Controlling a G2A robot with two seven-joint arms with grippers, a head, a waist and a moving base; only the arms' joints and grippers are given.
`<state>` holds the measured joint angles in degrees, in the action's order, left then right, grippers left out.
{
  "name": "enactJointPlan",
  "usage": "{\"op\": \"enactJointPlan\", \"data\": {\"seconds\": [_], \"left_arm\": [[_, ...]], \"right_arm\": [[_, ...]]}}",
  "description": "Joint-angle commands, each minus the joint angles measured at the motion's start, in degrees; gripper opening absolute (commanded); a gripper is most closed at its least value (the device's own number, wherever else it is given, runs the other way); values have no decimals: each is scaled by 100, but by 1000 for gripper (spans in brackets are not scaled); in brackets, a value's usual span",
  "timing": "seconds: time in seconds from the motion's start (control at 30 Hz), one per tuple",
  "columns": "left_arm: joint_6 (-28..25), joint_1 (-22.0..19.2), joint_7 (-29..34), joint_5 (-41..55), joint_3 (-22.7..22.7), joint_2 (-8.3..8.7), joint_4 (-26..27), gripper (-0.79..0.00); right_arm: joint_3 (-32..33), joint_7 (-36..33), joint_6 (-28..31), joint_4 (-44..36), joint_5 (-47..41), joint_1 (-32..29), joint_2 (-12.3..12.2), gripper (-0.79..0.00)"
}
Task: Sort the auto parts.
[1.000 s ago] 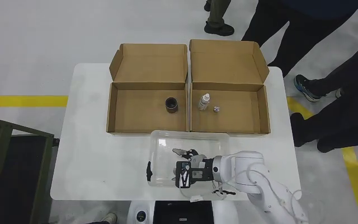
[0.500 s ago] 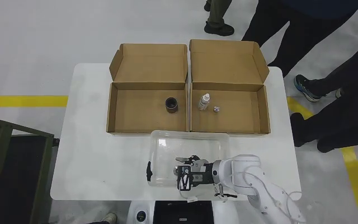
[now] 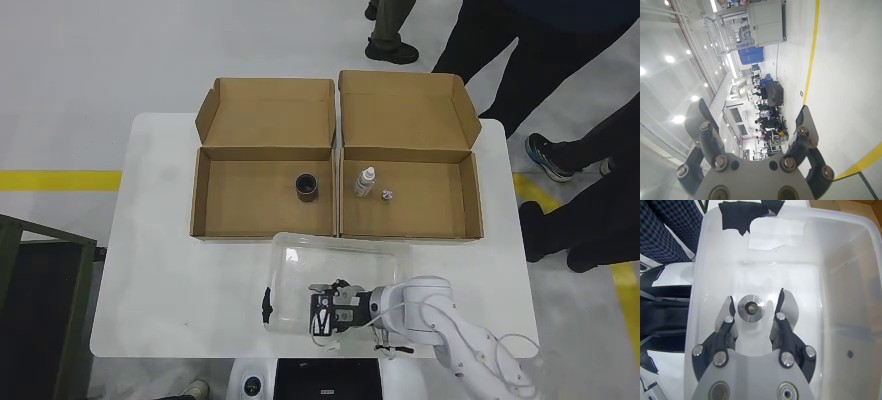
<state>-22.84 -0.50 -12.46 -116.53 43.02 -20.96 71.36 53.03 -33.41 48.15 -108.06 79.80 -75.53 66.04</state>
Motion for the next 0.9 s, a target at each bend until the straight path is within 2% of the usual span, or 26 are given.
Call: {"op": "enactJointPlan", "data": {"seconds": [0.0,0.13,0.27,0.4,0.63,0.87], "left_arm": [[0,0,0,0,0,0,0,0],[0,0,0,0,0,0,0,0],[0,0,0,0,0,0,0,0],[0,0,0,0,0,0,0,0],[0,0,0,0,0,0,0,0],[0,0,0,0,0,0,0,0]], "right_arm": [[-36,23,-30,70,6,32,3,-397],[-103,43,-83,210,10,98,8,-419],[-118,61,-109,263,-19,131,1,-514],[-72,87,-153,261,-93,145,-14,-785],[103,263,-457,172,-511,169,-23,-785],[418,416,-877,-250,-1313,106,-38,-785]]}}
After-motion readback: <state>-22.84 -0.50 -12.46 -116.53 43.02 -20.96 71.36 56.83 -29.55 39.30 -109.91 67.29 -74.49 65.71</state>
